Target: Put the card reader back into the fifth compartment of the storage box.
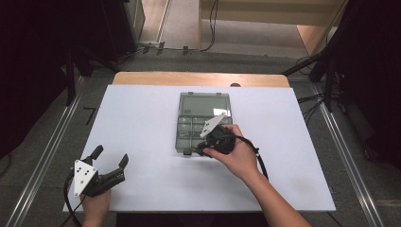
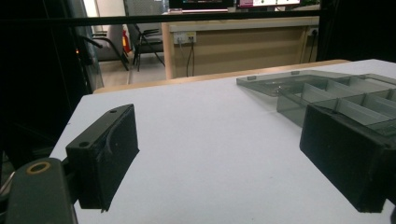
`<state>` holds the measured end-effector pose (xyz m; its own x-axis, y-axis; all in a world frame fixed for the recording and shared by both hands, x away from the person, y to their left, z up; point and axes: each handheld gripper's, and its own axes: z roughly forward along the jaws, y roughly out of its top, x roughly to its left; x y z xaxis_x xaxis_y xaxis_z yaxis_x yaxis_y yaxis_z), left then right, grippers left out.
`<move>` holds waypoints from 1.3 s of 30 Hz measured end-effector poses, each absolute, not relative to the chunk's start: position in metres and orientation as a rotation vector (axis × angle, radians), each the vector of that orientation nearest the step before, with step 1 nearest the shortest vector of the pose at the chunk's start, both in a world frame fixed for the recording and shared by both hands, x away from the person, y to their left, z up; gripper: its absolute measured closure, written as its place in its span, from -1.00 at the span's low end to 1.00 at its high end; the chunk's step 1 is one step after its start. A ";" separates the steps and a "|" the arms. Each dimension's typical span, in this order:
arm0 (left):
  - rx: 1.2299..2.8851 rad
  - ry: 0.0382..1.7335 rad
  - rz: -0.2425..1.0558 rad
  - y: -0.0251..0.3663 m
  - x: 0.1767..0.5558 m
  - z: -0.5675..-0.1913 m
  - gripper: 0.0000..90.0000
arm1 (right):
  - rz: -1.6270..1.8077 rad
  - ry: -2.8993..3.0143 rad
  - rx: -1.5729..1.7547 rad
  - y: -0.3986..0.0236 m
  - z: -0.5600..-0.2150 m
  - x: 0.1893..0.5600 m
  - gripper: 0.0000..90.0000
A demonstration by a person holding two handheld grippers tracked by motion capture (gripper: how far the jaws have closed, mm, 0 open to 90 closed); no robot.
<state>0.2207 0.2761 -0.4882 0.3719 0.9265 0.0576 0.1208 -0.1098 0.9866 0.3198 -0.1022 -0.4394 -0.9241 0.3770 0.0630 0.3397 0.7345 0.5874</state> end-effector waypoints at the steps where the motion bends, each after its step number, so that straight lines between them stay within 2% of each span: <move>1: 1.528 0.979 0.914 0.276 0.221 -0.488 -0.74 | 0.957 2.870 0.594 -0.102 -0.439 0.321 0.58; 39: 1.533 0.979 0.914 0.276 0.221 -0.488 -0.74 | 0.988 2.859 0.623 -0.095 -0.428 0.338 0.58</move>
